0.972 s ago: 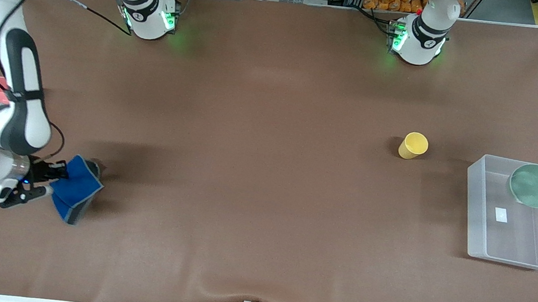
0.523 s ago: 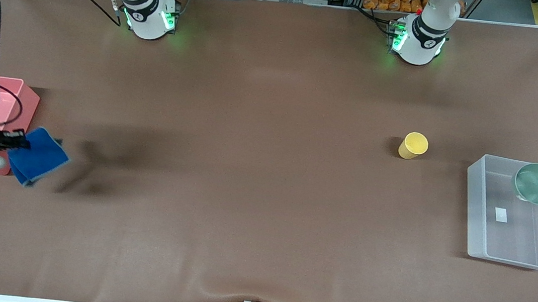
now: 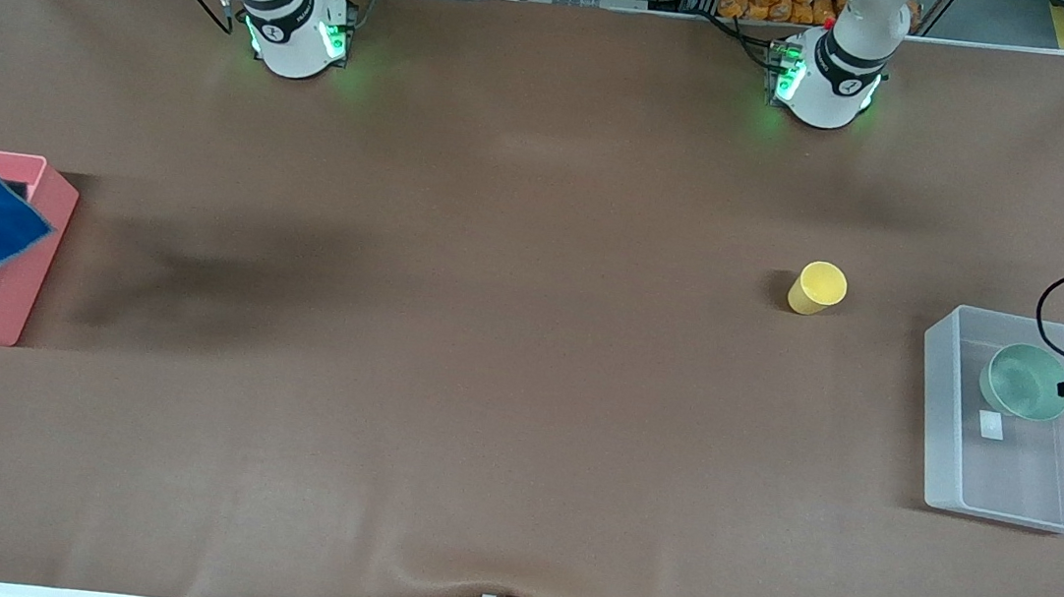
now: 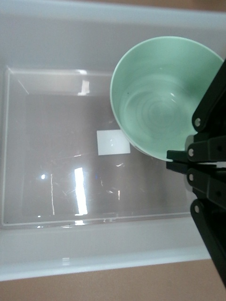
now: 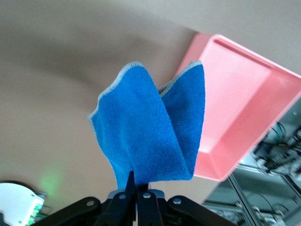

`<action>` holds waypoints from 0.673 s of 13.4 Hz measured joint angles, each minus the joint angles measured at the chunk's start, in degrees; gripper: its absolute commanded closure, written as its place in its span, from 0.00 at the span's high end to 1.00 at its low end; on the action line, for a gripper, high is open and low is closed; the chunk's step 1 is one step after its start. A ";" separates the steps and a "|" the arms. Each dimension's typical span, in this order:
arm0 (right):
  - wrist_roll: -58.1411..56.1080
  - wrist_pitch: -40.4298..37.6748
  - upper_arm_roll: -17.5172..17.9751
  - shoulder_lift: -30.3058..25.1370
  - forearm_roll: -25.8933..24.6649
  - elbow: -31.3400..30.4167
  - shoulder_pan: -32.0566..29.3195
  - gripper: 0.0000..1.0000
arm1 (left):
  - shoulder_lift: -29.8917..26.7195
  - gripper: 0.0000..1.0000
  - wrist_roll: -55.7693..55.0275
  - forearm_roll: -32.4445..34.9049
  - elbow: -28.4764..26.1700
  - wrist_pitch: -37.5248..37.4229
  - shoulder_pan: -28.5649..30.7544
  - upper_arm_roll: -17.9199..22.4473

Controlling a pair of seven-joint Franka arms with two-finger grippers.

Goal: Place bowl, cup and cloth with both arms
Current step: 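Release the bowl in the bin while the right gripper drops the cloth in the tray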

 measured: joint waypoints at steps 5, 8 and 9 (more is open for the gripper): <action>-5.87 4.82 -0.23 1.60 -3.22 -0.87 -8.34 0.00 | 1.49 0.00 4.39 -3.47 -3.89 5.57 0.00 -0.14; -11.37 11.81 -0.25 5.07 -3.23 -1.07 -14.23 0.00 | 1.90 0.12 5.87 -4.35 -5.02 6.72 -0.02 -0.17; -12.83 14.61 -0.24 6.36 -3.22 -1.09 -15.54 0.00 | 2.06 0.50 6.12 -4.35 -5.06 6.89 -0.05 -0.20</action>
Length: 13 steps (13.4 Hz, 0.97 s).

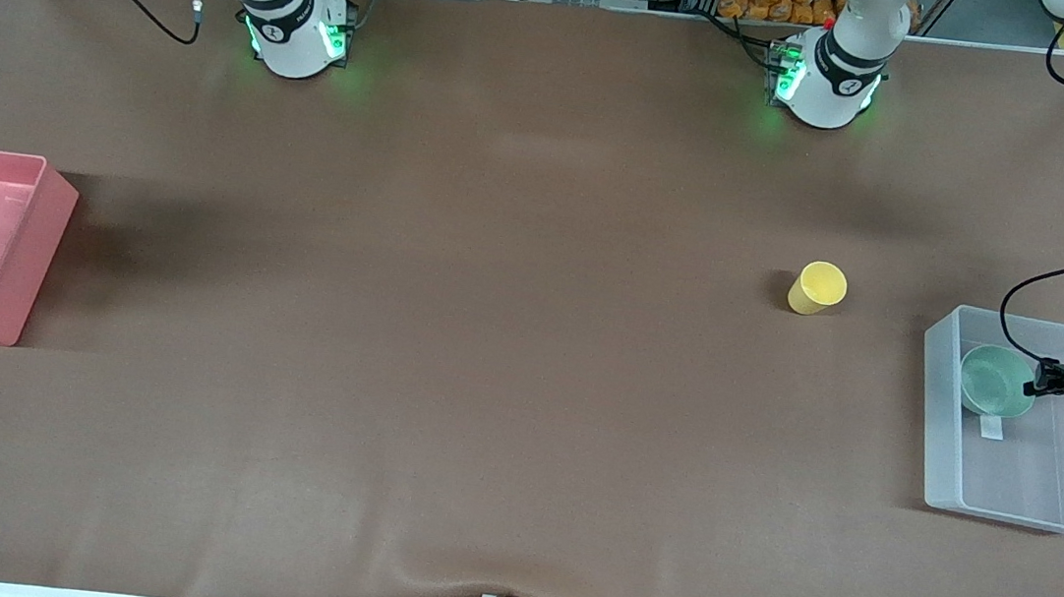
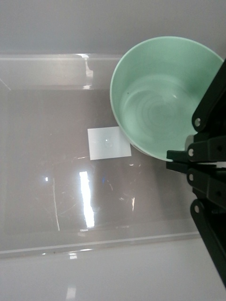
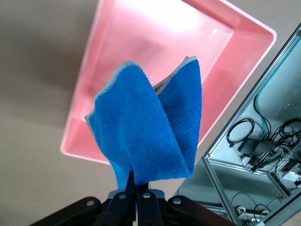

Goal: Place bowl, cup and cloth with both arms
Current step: 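Release the bowl in the bin while the right gripper drops the cloth in the tray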

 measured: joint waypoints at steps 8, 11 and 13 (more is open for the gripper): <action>-8.13 14.11 0.09 8.13 2.53 -0.09 -5.97 0.38 | -0.53 1.00 0.81 0.00 4.58 0.85 -2.13 -0.06; -8.69 13.95 0.10 8.34 3.11 -0.08 -6.90 1.00 | -2.62 1.00 -6.28 0.69 6.15 -0.81 -5.13 -0.06; -8.81 12.39 0.27 8.33 4.80 0.08 -6.96 1.00 | -4.74 1.00 -17.18 6.02 7.22 -4.02 -8.56 -0.28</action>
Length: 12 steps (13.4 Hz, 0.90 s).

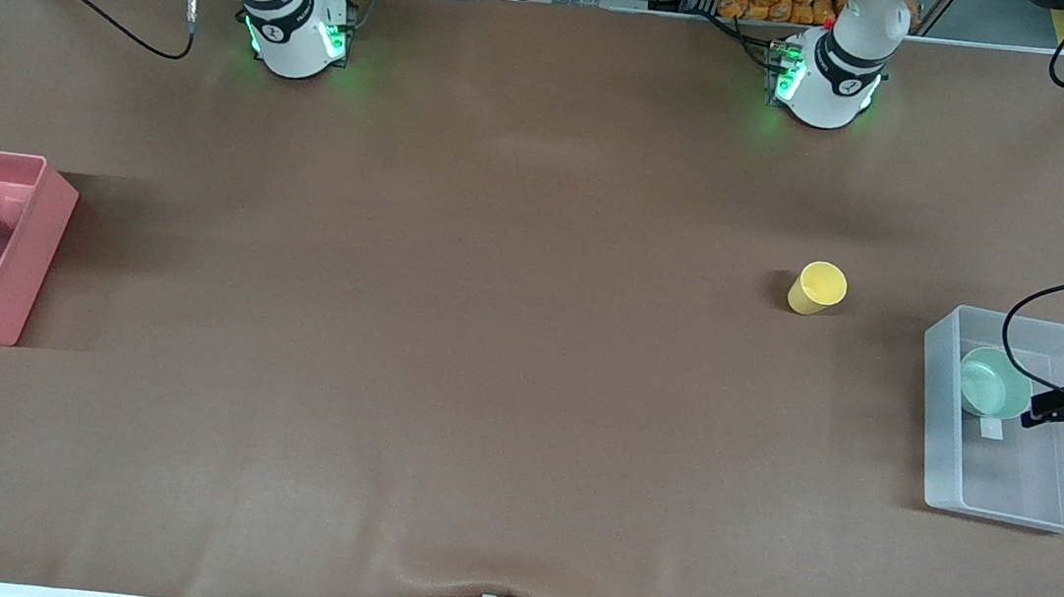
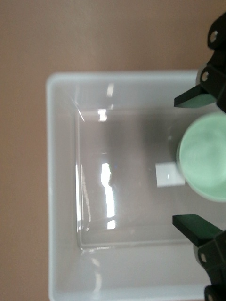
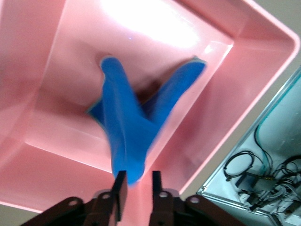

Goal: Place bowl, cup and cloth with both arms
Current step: 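Release the bowl in the bin while the right gripper drops the cloth in the tray, then move the left gripper to the yellow cup while the right gripper withdraws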

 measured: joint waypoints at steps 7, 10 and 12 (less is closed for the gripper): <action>5.95 -10.97 2.37 -6.17 3.61 1.29 6.82 1.00 | -10.14 1.00 -20.07 4.59 -8.05 -6.96 -3.81 -8.13; 12.02 -14.79 2.54 -9.08 3.87 1.33 11.37 1.00 | -14.23 1.00 -26.67 7.20 -18.56 0.02 -3.82 -13.16; 15.54 -17.35 2.59 -10.31 4.88 1.33 13.16 1.00 | -17.35 1.00 -29.32 9.08 -25.05 2.26 -3.87 -15.42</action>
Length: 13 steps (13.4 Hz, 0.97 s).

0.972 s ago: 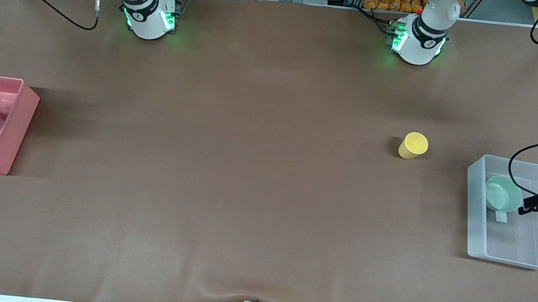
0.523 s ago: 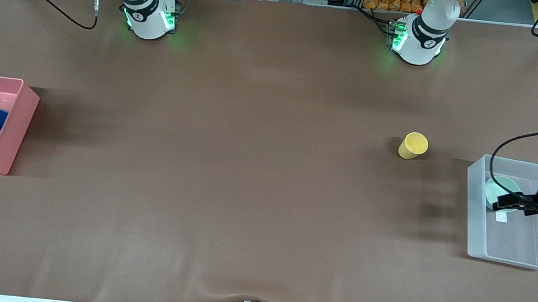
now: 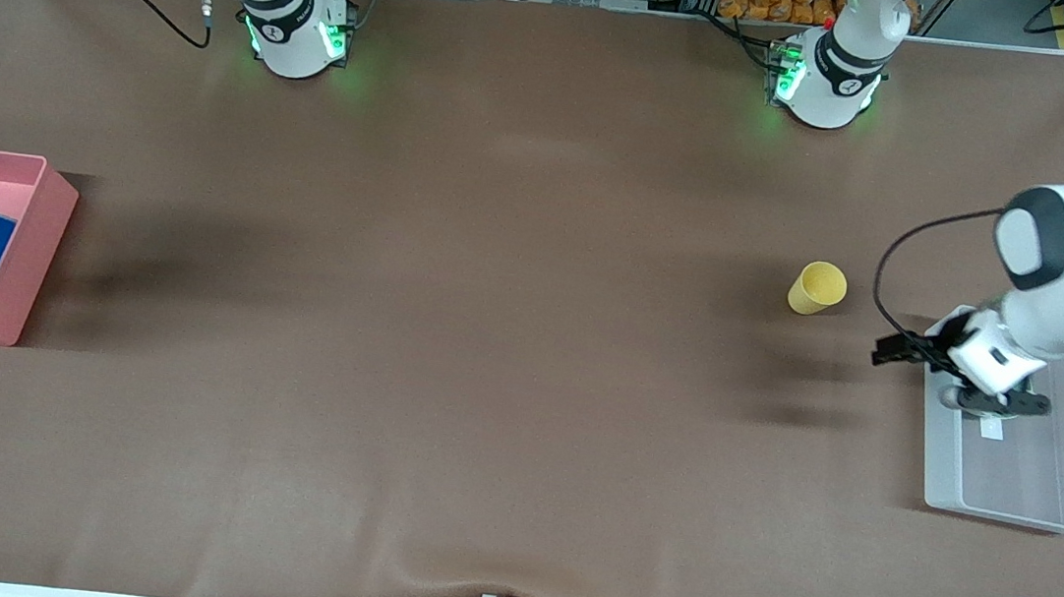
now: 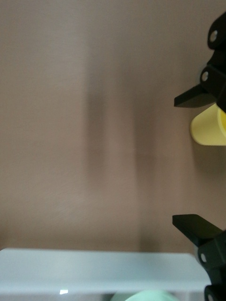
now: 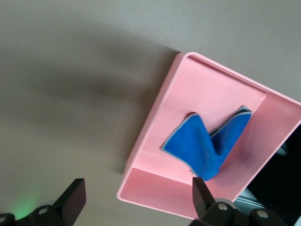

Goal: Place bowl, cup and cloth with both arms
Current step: 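Move the left gripper to the yellow cup while the right gripper withdraws, then grasp the yellow cup rim with the left gripper and lift it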

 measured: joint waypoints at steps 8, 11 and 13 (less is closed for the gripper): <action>11.96 -5.93 0.07 -2.36 4.36 -1.43 5.01 1.00 | -7.72 0.93 -2.24 1.16 -16.09 6.01 0.13 -2.68; 17.18 -6.01 0.10 -4.64 4.87 -4.38 6.99 1.00 | -7.78 0.77 -2.55 1.17 -20.44 10.81 0.13 -3.25; 20.43 -6.11 0.12 -6.20 6.42 -6.13 8.27 1.00 | -7.78 0.44 -2.55 1.23 -23.18 14.46 0.14 -3.26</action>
